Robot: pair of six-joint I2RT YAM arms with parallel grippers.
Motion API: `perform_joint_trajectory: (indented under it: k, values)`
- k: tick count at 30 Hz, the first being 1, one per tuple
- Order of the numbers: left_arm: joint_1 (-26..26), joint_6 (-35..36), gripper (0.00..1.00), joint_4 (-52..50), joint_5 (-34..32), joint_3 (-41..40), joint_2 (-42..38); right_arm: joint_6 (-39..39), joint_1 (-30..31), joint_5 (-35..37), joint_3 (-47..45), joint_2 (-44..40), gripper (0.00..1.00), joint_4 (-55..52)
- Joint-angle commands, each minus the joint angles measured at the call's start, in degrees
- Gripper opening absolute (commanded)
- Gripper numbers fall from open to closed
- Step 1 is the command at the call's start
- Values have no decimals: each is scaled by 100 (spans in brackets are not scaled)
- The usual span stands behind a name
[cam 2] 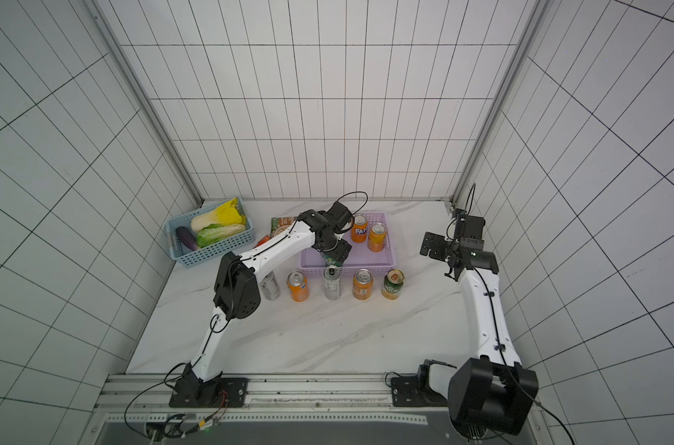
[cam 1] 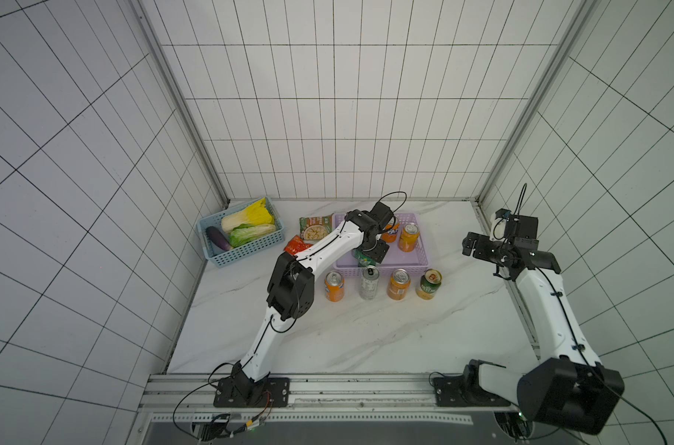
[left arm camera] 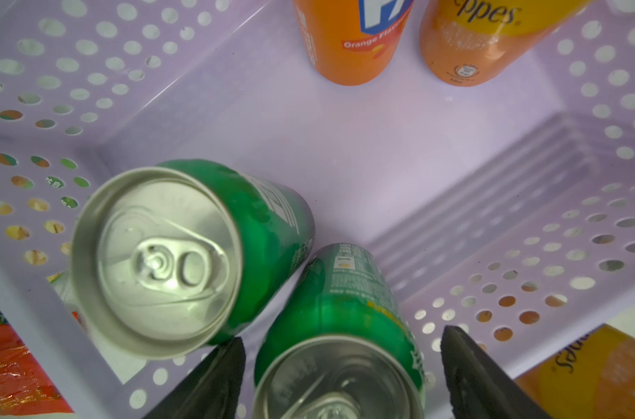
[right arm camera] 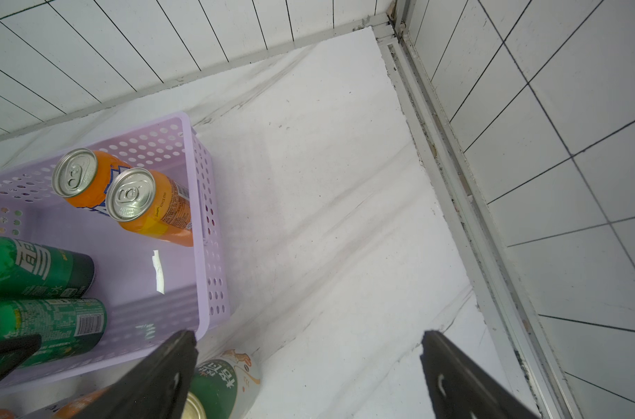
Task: Take out the drinks from the basket
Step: Pick up the drink from the basket.
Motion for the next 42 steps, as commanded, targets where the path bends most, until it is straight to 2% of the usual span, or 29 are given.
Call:
perform_joint_trajectory:
  k: [1, 14, 33, 42]
  values:
    - [-17, 76, 80, 78, -177, 212, 145, 47, -77, -44, -203, -50, 100, 75]
    - [-26, 48, 63, -8, -192, 190, 8, 45, -94, -64, -220, -68, 100, 93]
    - [-16, 130, 60, -329, -469, 147, -877, 37, -129, -70, -215, -78, 100, 93]
    - [135, 181, 60, -620, -664, -96, -1577, 44, -151, -81, -212, -66, 100, 93]
